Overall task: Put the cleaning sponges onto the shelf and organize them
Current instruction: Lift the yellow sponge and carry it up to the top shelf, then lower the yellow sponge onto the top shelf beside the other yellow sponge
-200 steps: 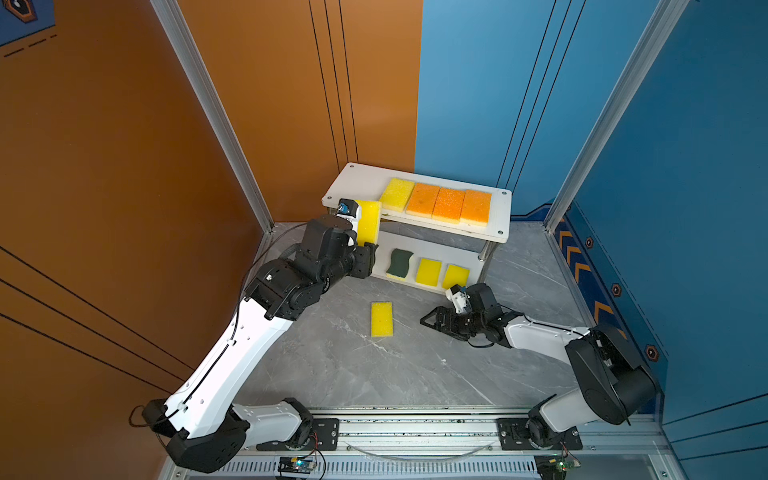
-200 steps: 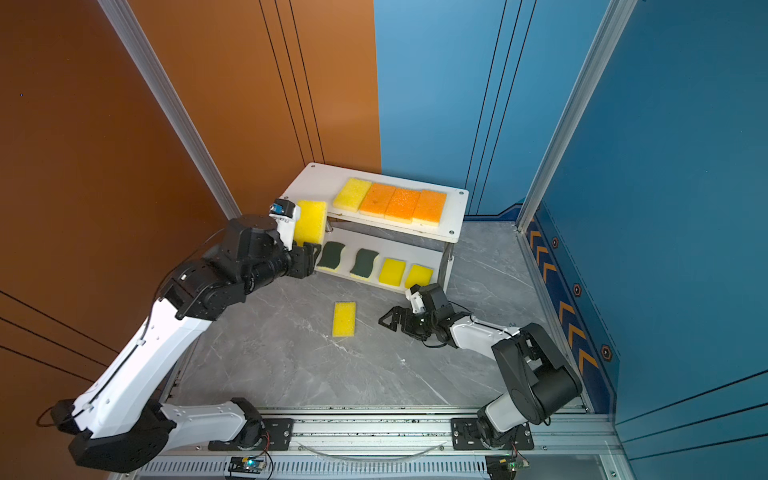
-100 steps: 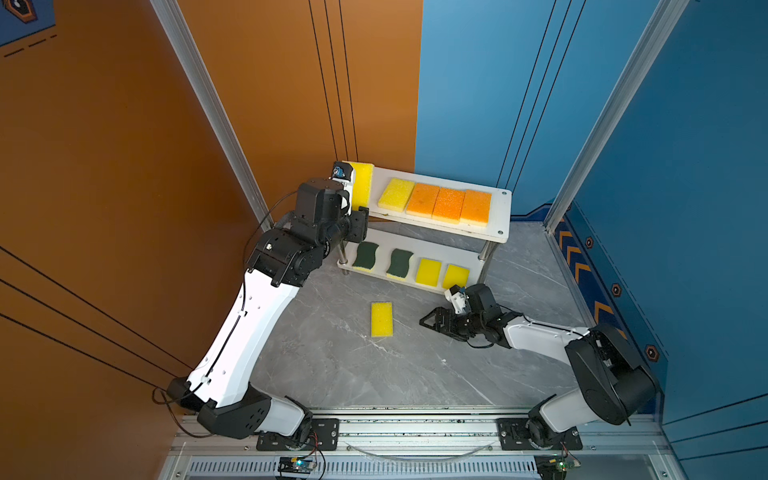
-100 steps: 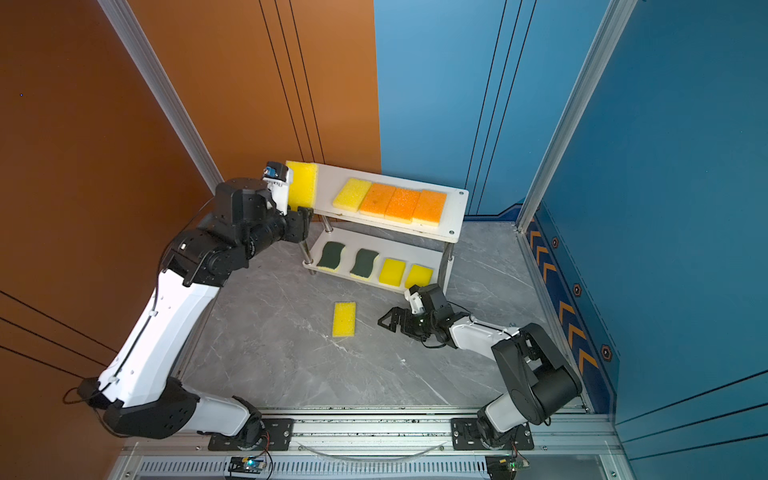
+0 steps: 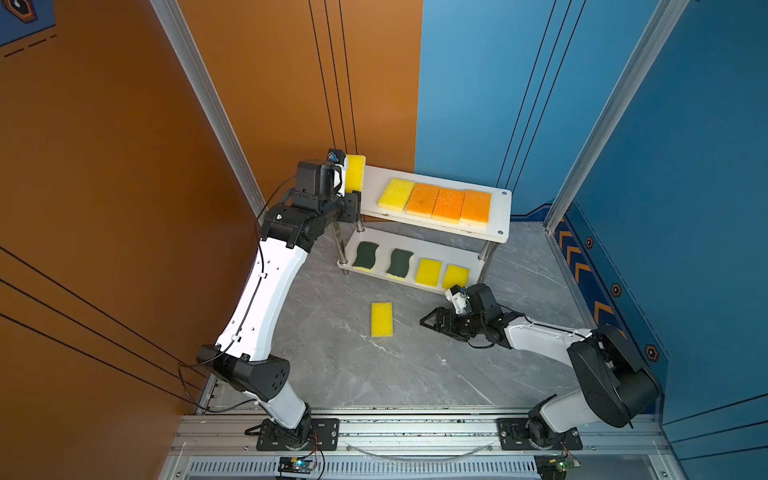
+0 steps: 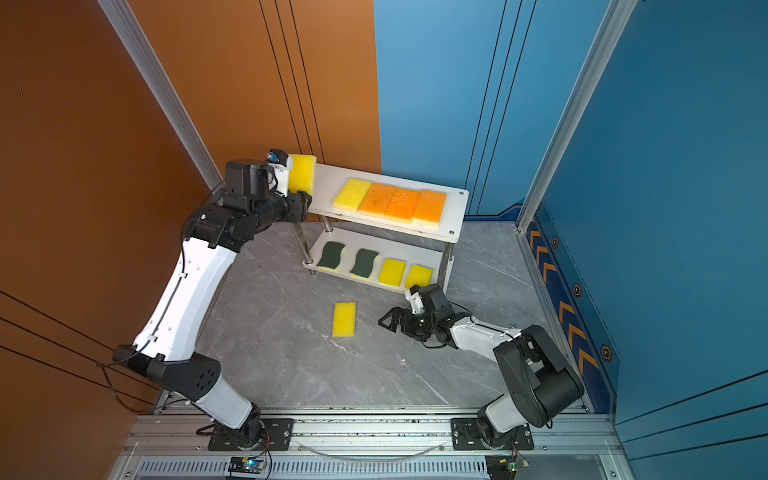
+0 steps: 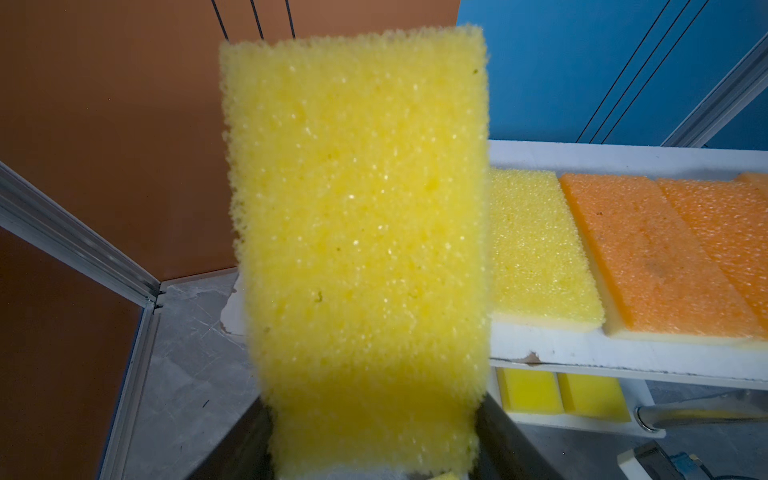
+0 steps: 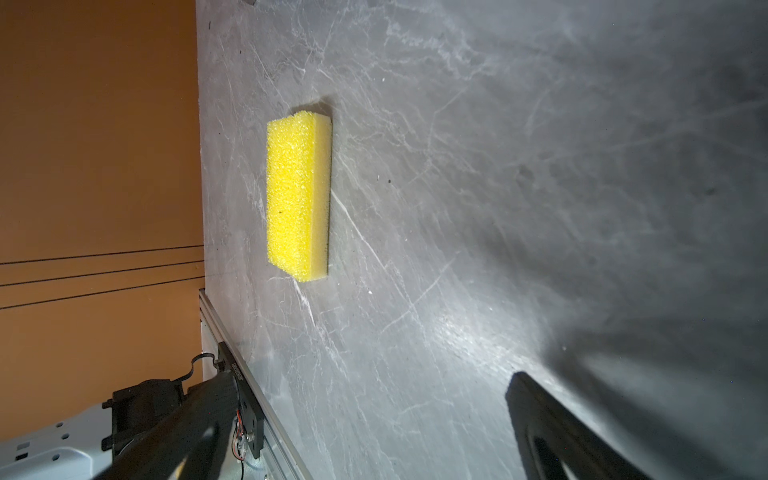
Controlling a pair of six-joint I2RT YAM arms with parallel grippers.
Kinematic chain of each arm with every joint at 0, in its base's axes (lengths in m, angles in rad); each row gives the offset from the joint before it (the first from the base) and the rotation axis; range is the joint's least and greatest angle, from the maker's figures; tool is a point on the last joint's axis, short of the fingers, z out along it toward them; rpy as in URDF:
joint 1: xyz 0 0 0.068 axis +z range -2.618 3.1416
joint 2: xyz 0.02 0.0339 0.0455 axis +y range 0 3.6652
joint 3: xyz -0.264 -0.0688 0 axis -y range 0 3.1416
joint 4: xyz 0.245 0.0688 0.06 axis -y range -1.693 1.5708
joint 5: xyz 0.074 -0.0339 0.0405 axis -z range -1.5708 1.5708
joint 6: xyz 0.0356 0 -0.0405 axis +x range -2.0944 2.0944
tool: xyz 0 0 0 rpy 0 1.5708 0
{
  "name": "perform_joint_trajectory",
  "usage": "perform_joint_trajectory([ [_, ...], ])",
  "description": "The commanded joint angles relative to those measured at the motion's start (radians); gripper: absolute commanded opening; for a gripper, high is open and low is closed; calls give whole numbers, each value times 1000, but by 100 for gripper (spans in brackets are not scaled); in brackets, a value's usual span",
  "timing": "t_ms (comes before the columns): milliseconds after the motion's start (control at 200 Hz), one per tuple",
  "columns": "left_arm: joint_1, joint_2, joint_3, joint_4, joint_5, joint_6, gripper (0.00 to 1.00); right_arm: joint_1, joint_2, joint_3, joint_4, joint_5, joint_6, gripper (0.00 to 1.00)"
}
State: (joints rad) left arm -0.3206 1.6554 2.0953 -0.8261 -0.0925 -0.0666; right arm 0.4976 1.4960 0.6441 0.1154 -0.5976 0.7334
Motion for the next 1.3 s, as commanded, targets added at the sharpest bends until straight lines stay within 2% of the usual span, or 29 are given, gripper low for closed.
perform_joint_trajectory([
  [0, 9, 32, 47, 10, 66, 28, 63, 4, -26, 12, -31, 18, -4, 100],
  [426, 17, 139, 148, 8, 74, 43, 63, 4, -30, 13, -37, 19, -7, 100],
  [1292, 17, 231, 177, 7, 80, 33, 65, -7, -43, -3, -40, 26, -11, 100],
])
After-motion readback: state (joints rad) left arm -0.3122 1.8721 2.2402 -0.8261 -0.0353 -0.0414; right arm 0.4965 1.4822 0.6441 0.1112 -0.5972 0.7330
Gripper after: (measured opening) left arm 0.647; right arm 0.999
